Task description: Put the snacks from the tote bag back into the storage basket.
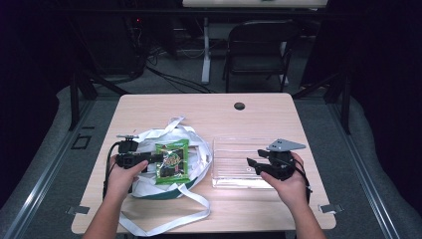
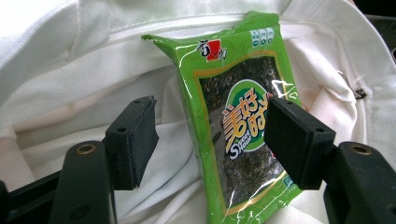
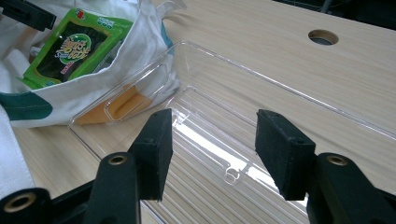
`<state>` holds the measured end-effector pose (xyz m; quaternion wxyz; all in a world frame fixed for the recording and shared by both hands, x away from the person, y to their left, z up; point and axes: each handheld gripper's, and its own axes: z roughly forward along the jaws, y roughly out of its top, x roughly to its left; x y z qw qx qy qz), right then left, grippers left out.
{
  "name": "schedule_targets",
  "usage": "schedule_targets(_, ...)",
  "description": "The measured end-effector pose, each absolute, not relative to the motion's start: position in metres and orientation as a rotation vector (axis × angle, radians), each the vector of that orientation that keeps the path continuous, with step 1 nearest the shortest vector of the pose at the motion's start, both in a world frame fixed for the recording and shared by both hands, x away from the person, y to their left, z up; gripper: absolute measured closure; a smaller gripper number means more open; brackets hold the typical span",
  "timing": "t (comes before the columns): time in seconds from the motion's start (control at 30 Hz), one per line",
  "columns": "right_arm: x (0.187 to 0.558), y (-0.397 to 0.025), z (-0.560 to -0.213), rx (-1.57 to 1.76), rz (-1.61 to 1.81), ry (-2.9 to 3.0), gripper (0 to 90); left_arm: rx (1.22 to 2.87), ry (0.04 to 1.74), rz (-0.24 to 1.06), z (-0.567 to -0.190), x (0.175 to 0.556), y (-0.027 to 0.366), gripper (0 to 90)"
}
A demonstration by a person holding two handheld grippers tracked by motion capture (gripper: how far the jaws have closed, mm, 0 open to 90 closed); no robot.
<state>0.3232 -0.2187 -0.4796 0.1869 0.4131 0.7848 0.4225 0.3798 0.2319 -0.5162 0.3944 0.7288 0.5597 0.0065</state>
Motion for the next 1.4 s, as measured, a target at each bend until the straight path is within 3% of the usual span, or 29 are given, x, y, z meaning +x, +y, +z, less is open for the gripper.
schedule_targets(1.4, 0.323, -0.217, -0.481, 1.159, 1.194, 2.209, 46.1, 1.908, 1.429, -0.133, -0.545, 0.397, 0.209, 36.8)
